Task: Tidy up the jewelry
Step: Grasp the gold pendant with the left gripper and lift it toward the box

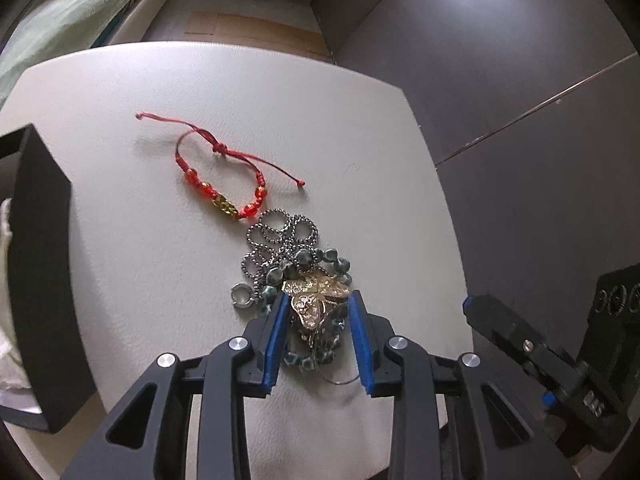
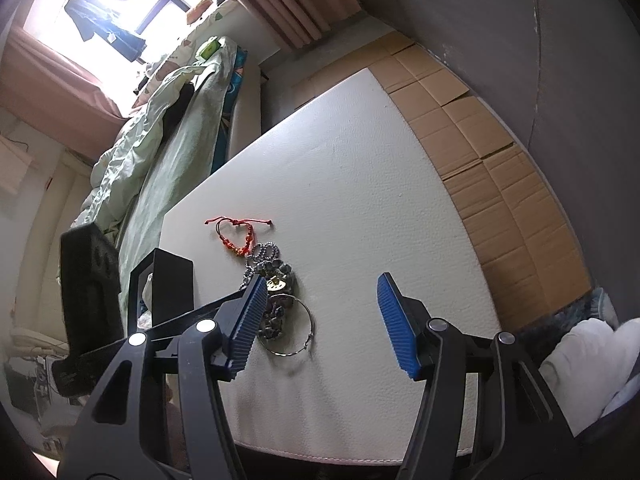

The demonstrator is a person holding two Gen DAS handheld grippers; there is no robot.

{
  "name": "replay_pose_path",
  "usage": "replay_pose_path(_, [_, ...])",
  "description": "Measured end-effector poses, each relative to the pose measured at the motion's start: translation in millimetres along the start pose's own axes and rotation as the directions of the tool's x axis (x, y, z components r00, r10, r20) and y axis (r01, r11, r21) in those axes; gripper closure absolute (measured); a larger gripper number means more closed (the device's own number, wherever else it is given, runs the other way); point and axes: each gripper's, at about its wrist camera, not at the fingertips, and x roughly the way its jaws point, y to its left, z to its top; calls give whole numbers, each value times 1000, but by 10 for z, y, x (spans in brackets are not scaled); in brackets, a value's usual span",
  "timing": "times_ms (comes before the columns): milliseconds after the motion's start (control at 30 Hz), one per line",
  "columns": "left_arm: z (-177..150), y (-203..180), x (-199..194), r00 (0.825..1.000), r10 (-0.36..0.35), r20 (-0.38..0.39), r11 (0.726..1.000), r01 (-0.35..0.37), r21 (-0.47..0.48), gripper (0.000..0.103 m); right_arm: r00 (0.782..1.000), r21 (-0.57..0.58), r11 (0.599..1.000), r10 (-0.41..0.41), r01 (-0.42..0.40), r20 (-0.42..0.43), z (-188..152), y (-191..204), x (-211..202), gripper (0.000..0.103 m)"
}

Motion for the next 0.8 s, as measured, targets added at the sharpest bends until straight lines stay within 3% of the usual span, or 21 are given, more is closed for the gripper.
replay_pose_path(133, [40, -40, 17, 1000, 9, 12, 1000, -9, 3, 76, 1000, -16, 1000, -5, 5, -5, -9, 26, 5, 44])
replay_pose_path(167, [47, -22, 23, 1000, 11, 17, 1000, -11, -6, 82, 1000, -17, 1000, -6, 6, -6, -9, 22, 9, 44])
replay_pose_path(233, [67, -2, 38, 1000, 4, 22, 1000, -4, -21, 82, 1000, -16, 1000, -10, 9, -7, -10, 12, 9, 44])
replay_pose_path(300, [86, 27, 3, 1000, -1, 31, 1000, 2, -22, 83, 1000, -26, 1000, -7, 7, -9, -16, 30, 14, 51])
replay_pose_path(433, [90, 71, -145, 998, -34, 55, 999, 36, -29, 95, 999, -59, 998, -17, 15, -27, -26, 88, 68, 58])
replay_pose_path(567, [99, 79, -262, 996, -34, 84, 999, 37, -22, 96, 999, -99, 995, -31, 26, -43, -53, 160, 126, 64])
replay_pose_path(800, [0, 13, -482, 990, -44, 133, 999, 44, 3, 96, 994, -182, 982, -70, 54, -80, -134, 327, 259, 64])
